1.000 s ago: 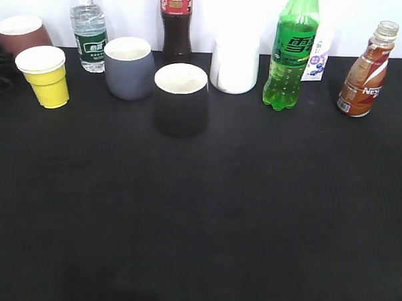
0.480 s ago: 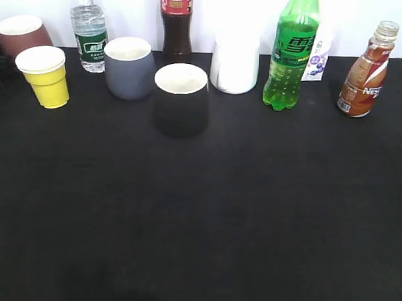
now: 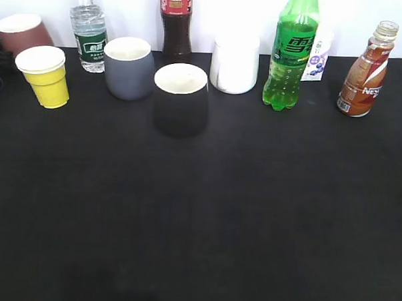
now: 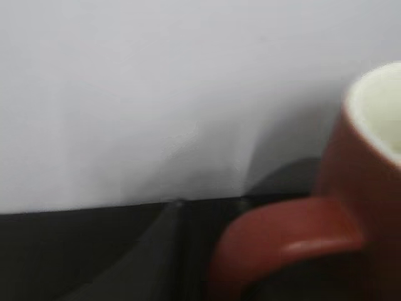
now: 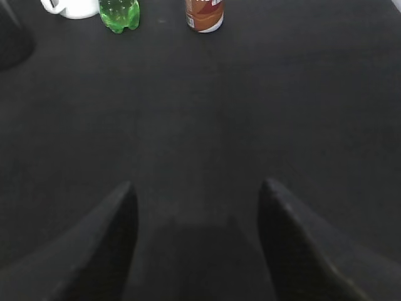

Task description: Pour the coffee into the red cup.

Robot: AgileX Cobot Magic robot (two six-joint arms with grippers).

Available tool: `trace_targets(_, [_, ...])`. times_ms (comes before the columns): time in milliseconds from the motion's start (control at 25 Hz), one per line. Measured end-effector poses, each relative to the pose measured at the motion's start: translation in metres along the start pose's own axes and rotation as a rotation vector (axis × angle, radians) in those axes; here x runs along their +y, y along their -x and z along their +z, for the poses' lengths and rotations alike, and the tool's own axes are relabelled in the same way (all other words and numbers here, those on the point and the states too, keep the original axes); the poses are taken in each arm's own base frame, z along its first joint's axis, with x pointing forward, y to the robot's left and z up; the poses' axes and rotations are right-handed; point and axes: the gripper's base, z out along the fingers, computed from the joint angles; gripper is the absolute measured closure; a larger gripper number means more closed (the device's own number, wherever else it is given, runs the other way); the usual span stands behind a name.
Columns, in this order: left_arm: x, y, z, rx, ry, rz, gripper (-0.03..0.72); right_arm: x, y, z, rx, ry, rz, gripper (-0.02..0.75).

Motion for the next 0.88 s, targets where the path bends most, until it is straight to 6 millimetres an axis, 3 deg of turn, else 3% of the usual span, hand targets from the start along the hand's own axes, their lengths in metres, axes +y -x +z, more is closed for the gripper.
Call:
trace_targets(40, [-0.001,0.000,0.000,-0.004,-0.013,0.014,0.621,0.000,0.000,0.000,0.000,0.000,0.000,0.258])
trace_targets(280, [-0.002,0.002,-0.002,-0.008,-0.021,0.026,0.624,0.000,0.000,0.000,0.000,0.000,0.000,0.258])
trace_targets(440, [-0.005,0.006,-0.022,0.026,-0.022,0.024,0.625,0.000,0.000,0.000,0.001,0.000,0.000,0.258])
trace_targets(680, [-0.001,0.048,-0.066,-0.014,0.009,0.069,0.627,0.000,0.000,0.000,0.002,0.000,0.000,0.258])
trace_targets(880, [-0.014,0.111,-0.133,-0.120,0.033,0.107,0.627,0.000,0.000,0.000,0.001,0.000,0.000,0.258])
